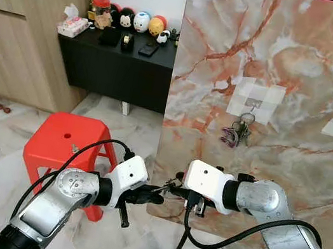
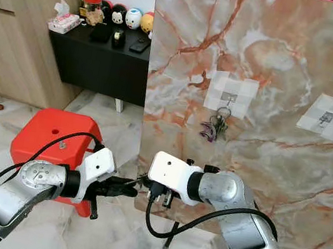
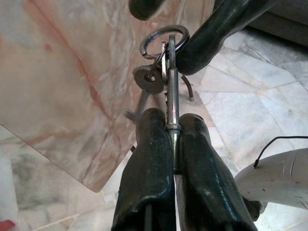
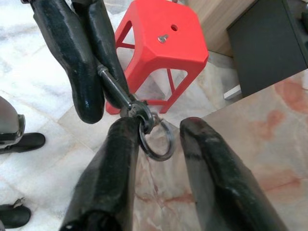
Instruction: Hang keys on a hook
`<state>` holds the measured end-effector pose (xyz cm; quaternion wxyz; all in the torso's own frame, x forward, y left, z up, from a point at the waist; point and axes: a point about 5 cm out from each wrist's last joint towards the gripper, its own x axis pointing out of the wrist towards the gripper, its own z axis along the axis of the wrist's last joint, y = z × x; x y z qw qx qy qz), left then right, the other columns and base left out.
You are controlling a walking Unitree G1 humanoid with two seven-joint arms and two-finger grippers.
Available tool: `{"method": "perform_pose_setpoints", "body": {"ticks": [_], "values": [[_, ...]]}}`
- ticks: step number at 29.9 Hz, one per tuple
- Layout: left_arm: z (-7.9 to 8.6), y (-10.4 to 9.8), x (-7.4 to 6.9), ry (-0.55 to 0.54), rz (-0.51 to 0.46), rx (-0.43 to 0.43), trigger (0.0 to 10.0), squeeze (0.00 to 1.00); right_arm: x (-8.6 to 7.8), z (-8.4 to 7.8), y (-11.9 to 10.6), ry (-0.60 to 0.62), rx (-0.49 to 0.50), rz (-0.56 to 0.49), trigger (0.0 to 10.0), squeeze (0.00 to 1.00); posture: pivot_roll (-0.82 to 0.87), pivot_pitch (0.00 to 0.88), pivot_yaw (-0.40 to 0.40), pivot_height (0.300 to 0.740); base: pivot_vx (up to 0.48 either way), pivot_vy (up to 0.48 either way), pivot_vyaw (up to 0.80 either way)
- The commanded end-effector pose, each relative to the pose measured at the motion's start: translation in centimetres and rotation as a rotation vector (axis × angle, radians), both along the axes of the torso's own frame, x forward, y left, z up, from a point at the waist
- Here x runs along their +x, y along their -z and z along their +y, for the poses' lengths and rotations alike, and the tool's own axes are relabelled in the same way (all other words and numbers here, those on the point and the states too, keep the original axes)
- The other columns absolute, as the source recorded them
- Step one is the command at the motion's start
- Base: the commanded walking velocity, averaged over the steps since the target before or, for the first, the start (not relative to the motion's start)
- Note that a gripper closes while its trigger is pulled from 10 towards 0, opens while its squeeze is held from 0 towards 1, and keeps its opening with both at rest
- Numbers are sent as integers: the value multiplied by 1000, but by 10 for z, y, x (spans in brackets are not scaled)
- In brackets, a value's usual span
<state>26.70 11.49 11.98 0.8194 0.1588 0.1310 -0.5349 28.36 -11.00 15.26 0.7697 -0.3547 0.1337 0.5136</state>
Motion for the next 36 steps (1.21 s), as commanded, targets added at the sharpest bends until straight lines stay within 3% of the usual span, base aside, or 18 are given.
{"method": "perform_pose_setpoints", "body": {"ticks": [1,3,4,5,10,14,20,21,23,24,36], "values": [[-2,-2,-3,28,-12,13,0,0,12,-8,-13,83,48,-54,10000,1000,147,57,-40,740,0,0,0],[-1,-1,-3,28,-9,16,0,0,21,-10,-20,153,99,-94,10000,1000,147,58,-40,740,0,0,0],[-1,-1,-4,28,-8,18,0,0,26,-11,-24,191,127,-116,10000,765,146,58,-40,740,0,0,0],[-1,-1,-4,29,-7,20,0,0,34,-12,-33,265,207,-153,10000,0,146,58,-40,740,0,0,0],[-1,0,-5,33,-2,25,0,0,40,-11,-44,321,349,-138,10000,0,148,58,-40,740,0,0,0],[0,1,-6,38,8,30,0,0,38,-9,-39,309,347,-101,10000,0,149,58,-41,740,0,0,0],[1,2,-8,43,15,36,0,0,20,-7,-11,171,195,17,10000,0,149,60,-39,740,0,0,0],[1,2,-8,43,15,35,0,0,12,-6,-5,119,169,53,10000,529,149,60,-39,740,0,0,0],[1,2,-8,43,15,35,0,0,11,-6,-3,107,165,64,10000,529,149,60,-39,740,0,0,0],[1,2,-8,47,14,35,0,0,4,-8,2,61,136,97,10000,1000,149,60,-39,740,0,0,0],[0,1,-10,63,18,38,0,0,5,-30,13,54,97,158,10000,1000,152,61,-36,740,0,0,0]]}}
